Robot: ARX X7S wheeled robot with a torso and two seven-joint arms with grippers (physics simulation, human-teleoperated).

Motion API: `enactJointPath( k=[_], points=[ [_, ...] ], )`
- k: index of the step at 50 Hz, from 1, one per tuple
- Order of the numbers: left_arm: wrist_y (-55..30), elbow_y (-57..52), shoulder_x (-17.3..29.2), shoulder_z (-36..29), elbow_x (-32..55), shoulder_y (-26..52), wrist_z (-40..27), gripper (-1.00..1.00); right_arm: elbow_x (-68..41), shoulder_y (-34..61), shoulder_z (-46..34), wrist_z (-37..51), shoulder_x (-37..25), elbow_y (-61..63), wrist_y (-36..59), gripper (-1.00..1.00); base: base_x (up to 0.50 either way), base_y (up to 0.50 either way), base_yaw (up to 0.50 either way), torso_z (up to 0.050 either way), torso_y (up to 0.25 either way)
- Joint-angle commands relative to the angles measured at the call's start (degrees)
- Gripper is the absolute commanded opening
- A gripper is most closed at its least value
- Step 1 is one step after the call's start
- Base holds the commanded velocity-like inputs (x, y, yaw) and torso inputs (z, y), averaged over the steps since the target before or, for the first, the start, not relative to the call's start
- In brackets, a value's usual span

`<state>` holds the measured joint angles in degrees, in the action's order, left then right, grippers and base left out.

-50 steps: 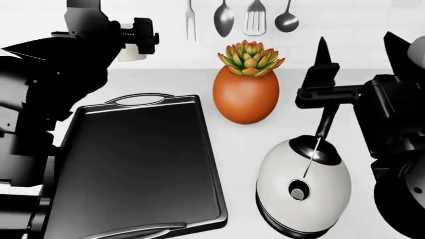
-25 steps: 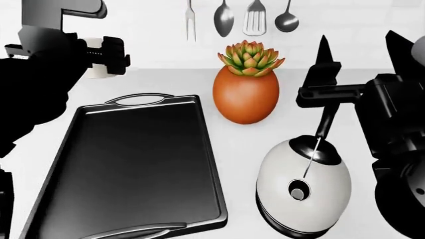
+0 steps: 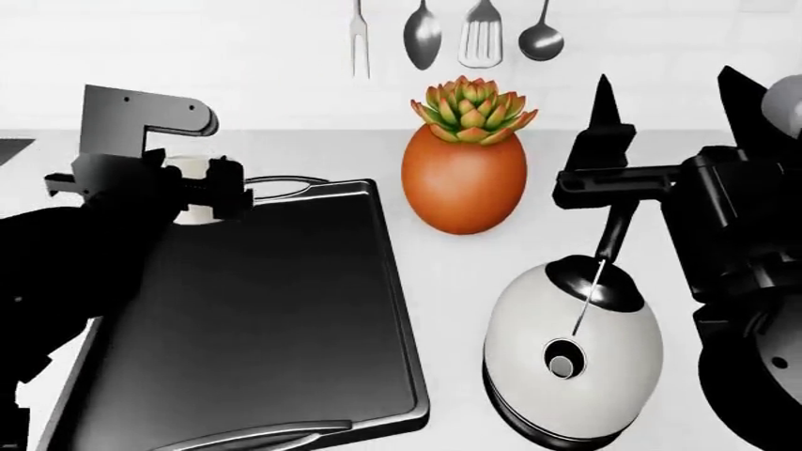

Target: Pick the kettle from the counter and place it on the tray. Then pick the mug from the cabinet and place it on the tray. Then close the cabinet doors.

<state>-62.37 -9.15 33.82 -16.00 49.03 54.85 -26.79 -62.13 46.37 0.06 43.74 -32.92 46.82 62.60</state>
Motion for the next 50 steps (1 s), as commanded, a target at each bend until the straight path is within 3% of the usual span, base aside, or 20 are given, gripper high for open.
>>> enactJointPath(
  k=[1,11,12,36,45,50],
  points=[
    [3.42,1.56,0.17,0.43,-1.23,-3.6,0.24,-1.0,0.88,-0.42,-0.92,-0.26,0.09,-0.35,-0.68,1.0,0.0,0.0,0.0,0.0,0.0],
    [4.46,3.25,-0.05,1.17,-1.12,-3.92,0.59,-1.0,1.17,-0.45,-1.48,-0.26,0.1,-0.58,-1.0,1.0,0.0,0.0,0.0,0.0,0.001],
    [4.42,3.31,-0.04,1.25,-1.04,-3.94,0.57,1.0,1.2,-0.45,-1.52,-0.27,0.09,-0.59,-1.04,1.0,0.0,0.0,0.0,0.0,0.0],
    [2.03,1.22,0.8,4.48,2.68,-1.13,-0.46,1.0,0.99,-0.18,-2.09,0.08,-0.15,-0.83,-1.51,1.0,0.0,0.0,0.0,0.0,0.0],
    [-5.79,-10.07,1.46,12.4,14.58,5.97,-6.64,1.0,-3.32,3.29,-1.37,3.25,-0.64,-0.04,1.61,1.0,0.0,0.0,0.0,0.0,0.0],
    [-10.18,-16.19,1.44,15.62,22.43,9.41,-11.56,1.0,-12.15,7.34,0.45,10.18,-0.66,-0.43,5.84,1.0,0.0,0.0,0.0,0.0,0.0]
  ],
)
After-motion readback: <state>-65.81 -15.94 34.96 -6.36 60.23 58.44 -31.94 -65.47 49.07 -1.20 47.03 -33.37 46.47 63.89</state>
